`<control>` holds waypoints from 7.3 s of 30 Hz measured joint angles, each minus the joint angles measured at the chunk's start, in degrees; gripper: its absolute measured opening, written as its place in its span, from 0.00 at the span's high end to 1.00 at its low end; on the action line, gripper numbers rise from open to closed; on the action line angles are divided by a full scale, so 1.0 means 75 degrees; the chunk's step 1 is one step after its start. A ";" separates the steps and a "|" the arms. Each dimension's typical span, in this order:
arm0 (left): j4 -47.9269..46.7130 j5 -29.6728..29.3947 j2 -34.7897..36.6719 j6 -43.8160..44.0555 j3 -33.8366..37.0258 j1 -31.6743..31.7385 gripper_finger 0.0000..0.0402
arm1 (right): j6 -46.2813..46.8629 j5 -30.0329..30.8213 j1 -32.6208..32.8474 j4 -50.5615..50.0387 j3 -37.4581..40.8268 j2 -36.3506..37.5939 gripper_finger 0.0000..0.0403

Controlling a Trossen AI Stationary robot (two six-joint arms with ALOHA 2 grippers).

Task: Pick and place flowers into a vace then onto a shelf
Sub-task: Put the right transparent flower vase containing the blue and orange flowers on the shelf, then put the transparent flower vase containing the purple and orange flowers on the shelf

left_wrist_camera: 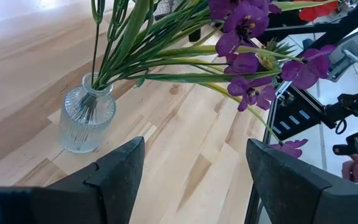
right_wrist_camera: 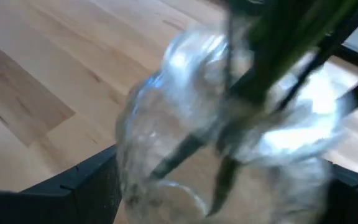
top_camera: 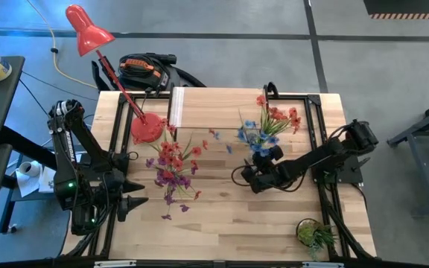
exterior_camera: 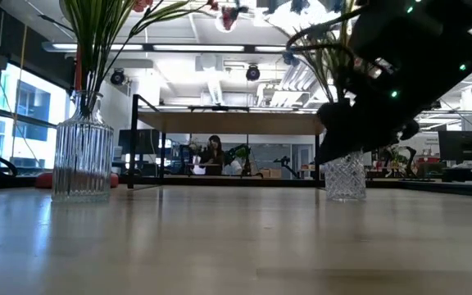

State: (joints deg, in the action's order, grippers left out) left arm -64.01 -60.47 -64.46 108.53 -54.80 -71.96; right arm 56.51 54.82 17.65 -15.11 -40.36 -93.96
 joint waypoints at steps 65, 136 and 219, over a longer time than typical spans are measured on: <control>-0.0055 -0.0356 -0.0003 -0.0227 0.0002 -0.0002 0.21 | -0.3419 0.0419 -0.2761 -0.1475 -0.3454 0.1197 0.39; 0.0187 0.0189 -0.0038 -0.0463 0.0002 -0.0003 0.21 | -0.4007 0.0283 -0.2855 0.0028 -0.2296 0.0549 0.16; 0.6163 0.2978 -0.2556 -0.2347 0.0000 0.2129 0.21 | -0.1340 -0.3330 0.1458 -0.0690 -0.2311 -0.0179 0.17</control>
State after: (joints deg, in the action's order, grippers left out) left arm -17.79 -38.13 -83.64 90.93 -54.81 -55.99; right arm 46.46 29.85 28.59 -20.28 -57.69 -95.31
